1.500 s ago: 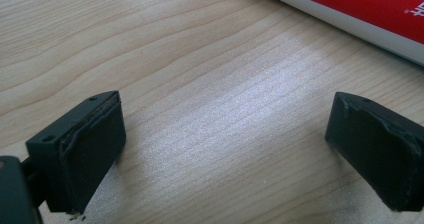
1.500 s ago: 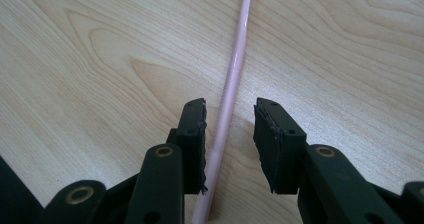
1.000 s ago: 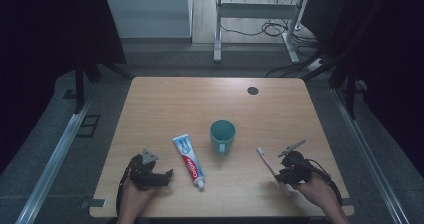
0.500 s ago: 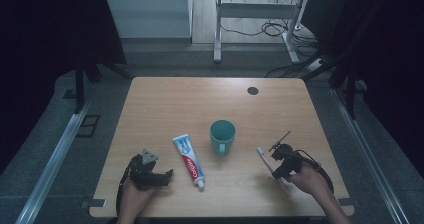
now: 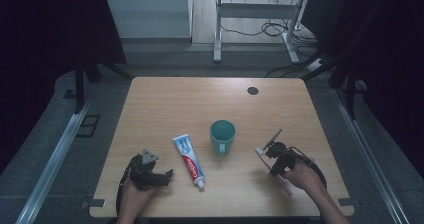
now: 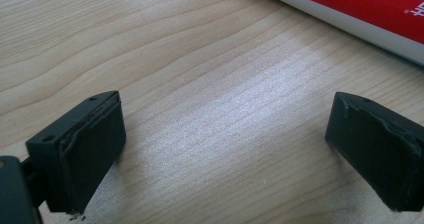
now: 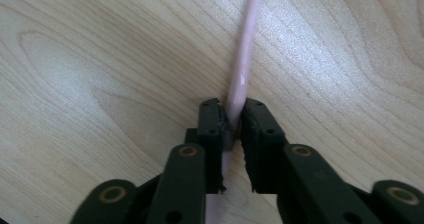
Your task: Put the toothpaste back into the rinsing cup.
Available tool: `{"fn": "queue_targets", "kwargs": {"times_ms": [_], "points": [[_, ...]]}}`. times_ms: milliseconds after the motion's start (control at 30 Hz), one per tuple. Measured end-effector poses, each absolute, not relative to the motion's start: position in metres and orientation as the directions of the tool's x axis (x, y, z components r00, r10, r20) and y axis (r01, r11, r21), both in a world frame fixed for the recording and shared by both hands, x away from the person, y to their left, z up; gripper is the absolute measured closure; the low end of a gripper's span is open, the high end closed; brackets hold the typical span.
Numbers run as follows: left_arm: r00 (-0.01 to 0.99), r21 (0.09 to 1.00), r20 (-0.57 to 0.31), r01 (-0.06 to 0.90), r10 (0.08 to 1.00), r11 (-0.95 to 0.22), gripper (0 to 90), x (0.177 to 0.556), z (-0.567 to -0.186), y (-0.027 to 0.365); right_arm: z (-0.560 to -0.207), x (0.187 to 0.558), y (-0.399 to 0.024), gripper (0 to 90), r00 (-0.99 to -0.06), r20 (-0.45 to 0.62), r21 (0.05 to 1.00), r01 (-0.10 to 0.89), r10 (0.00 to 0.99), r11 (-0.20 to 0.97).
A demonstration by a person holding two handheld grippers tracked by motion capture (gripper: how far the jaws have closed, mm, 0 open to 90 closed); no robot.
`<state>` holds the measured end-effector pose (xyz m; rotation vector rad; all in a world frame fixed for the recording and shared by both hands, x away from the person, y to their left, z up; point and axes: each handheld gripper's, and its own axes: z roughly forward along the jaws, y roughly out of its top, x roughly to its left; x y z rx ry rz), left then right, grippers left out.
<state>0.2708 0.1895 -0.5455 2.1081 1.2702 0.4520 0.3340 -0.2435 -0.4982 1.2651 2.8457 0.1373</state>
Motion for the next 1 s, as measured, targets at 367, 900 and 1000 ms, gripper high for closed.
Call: {"fn": "queue_targets", "kwargs": {"times_ms": [367,900,1000], "points": [[0.477,0.668,-0.029,0.663,0.879,-0.338,2.8,0.271,-0.546,0.19,-0.498,0.335,-0.245,82.9,-0.663,0.032,0.08,0.747,0.748,0.66],[0.476,0.668,-0.029,0.663,0.879,-0.338,2.8,0.271,-0.546,0.19,-0.48,0.332,-0.248,83.1,-0.676,0.059,0.156,0.733,0.734,0.662],[0.476,0.668,-0.029,0.663,0.879,-0.338,2.8,0.271,-0.546,0.19,-0.475,0.332,-0.249,83.1,-0.677,0.065,0.169,0.732,0.733,0.66]]}}
